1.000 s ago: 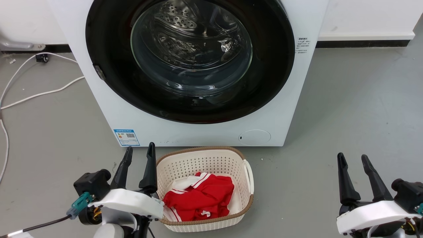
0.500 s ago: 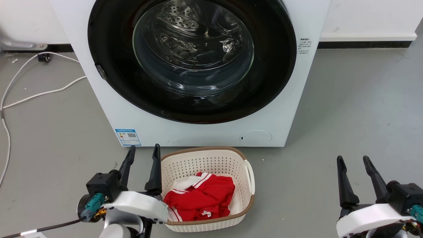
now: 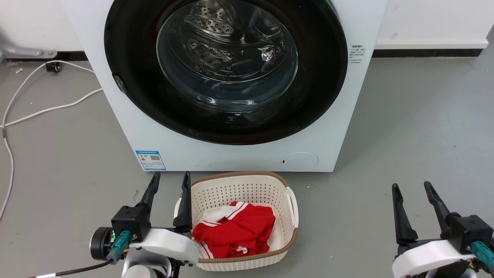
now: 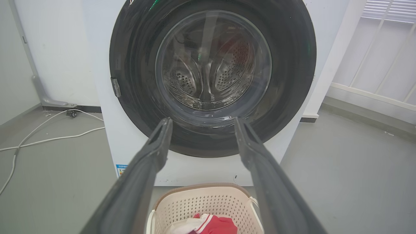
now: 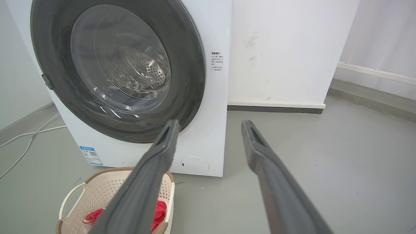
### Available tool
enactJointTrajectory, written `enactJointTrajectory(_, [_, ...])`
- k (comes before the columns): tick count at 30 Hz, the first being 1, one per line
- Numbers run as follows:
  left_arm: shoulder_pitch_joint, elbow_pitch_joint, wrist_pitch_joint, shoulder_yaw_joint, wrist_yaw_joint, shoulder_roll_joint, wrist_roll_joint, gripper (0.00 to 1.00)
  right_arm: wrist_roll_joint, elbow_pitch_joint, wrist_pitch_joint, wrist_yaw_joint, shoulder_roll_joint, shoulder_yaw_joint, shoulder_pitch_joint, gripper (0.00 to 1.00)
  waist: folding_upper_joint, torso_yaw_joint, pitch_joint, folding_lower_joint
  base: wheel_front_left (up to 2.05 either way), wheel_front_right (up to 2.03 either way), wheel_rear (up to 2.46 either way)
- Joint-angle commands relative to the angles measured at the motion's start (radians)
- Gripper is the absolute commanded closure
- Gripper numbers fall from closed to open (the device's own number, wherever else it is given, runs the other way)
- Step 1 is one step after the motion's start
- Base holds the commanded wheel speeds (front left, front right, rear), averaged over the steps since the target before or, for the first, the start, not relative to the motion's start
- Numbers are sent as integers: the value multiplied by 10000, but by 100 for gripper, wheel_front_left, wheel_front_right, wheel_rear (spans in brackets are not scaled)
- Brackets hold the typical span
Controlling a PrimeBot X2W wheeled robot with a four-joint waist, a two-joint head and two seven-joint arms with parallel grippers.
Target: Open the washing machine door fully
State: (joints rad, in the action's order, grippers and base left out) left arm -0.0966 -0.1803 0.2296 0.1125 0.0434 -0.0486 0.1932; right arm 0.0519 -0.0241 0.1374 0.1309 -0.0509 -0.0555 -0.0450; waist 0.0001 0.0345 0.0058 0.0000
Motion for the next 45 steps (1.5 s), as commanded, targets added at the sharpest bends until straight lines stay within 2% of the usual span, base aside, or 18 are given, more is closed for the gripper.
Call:
enactJointTrajectory(1, [61, 32, 71, 10, -41, -25, -164, 0, -183, 97, 70, -3, 8, 3, -55, 0, -1, 3, -1, 0, 0, 0, 0])
enactJointTrajectory(18, [116, 87, 380, 139, -169, -27, -1149, 0, -1126, 229, 282, -5, 12, 67, -183, 0, -1, 68, -5, 0, 0, 0, 0])
enactJointTrajectory(41, [61, -67, 361, 95, -207, -27, -950, 0, -707, 111, 216, -5, 12, 37, -140, 0, -1, 73, 5, 0, 0, 0, 0])
enactJointTrajectory(42, [57, -73, 361, 96, -211, -27, -954, 0, -643, 90, 192, -5, 13, 26, -142, 22, -1, 73, 5, 0, 0, 0, 0])
enactJointTrajectory(43, [58, -75, 361, 90, -211, -27, -957, 0, -576, 75, 175, -5, 13, 30, -143, 67, -1, 72, 1, 0, 0, 0, 0])
enactJointTrajectory(44, [62, -78, 361, 86, -209, -27, -968, 0, -543, 66, 169, -3, 13, 38, -140, 100, -1, 69, -1, 0, 0, 0, 0])
enactJointTrajectory(45, [68, -80, 361, 82, -208, -27, -974, 0, -478, 46, 160, -5, 13, 46, -141, 100, -1, 66, -6, 0, 0, 0, 0])
